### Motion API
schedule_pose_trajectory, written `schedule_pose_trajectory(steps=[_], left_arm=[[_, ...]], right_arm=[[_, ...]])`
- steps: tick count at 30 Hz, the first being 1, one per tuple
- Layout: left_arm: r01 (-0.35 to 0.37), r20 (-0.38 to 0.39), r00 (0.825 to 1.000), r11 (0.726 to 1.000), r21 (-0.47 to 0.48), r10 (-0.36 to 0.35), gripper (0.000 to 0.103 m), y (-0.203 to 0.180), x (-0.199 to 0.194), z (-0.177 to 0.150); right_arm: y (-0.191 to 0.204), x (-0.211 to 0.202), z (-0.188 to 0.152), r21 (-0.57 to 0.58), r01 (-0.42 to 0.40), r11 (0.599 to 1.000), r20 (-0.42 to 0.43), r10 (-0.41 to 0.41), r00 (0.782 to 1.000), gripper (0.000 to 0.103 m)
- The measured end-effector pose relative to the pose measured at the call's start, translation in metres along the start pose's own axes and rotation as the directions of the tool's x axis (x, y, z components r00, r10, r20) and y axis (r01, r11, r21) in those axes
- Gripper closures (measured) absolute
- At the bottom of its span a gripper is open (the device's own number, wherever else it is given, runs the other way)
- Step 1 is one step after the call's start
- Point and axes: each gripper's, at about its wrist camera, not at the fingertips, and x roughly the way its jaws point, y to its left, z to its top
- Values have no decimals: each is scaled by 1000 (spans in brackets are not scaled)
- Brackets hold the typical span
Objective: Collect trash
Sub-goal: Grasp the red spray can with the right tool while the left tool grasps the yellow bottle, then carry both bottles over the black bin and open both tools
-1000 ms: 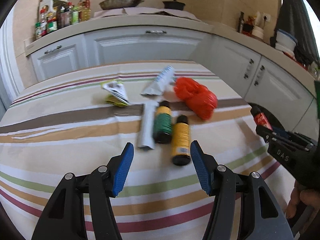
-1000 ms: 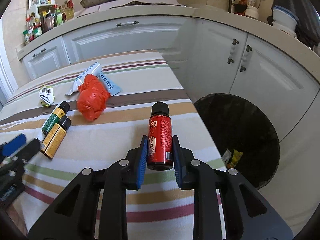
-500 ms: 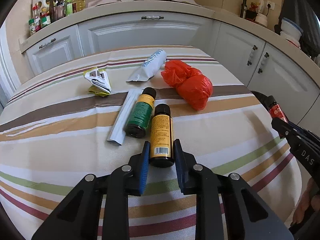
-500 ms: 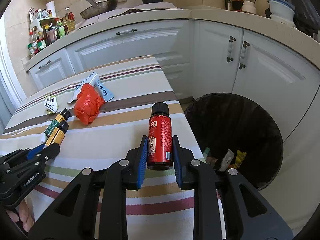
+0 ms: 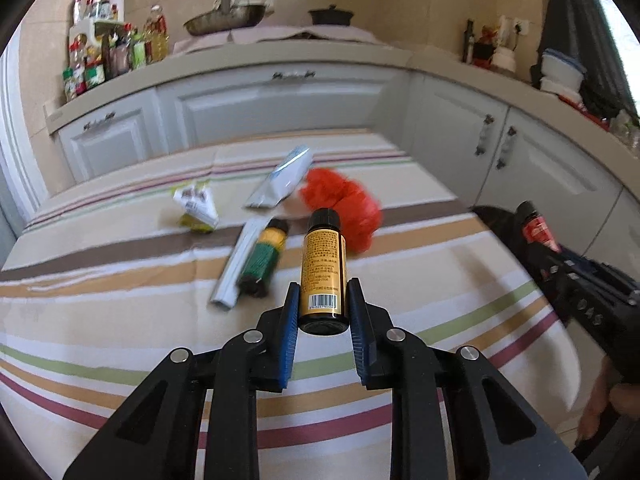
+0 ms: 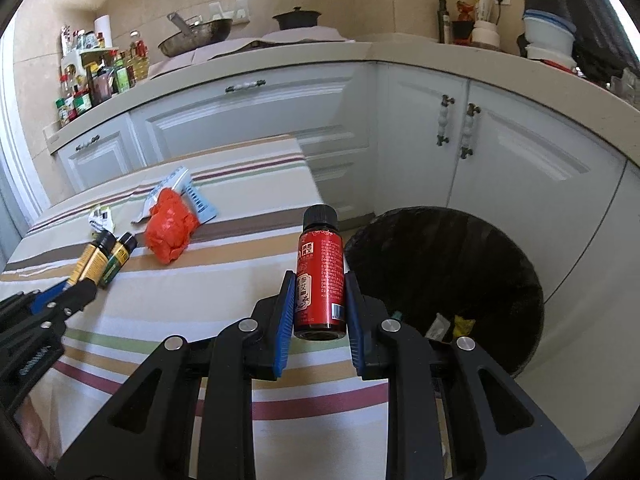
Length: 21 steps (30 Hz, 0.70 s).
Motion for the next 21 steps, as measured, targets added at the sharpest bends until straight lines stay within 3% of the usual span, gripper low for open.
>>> schedule_pose_trajectory(steps=[11, 21], left_arm=[[121, 69, 990, 989, 82, -127, 79, -63, 2, 26], [188, 73, 977, 968, 165, -202, 78, -121, 19, 41]], right_arm=[[-51, -11, 5, 61, 113, 992, 39, -115, 993, 80], [-99, -10, 7, 119, 194, 974, 51, -201, 978, 80]])
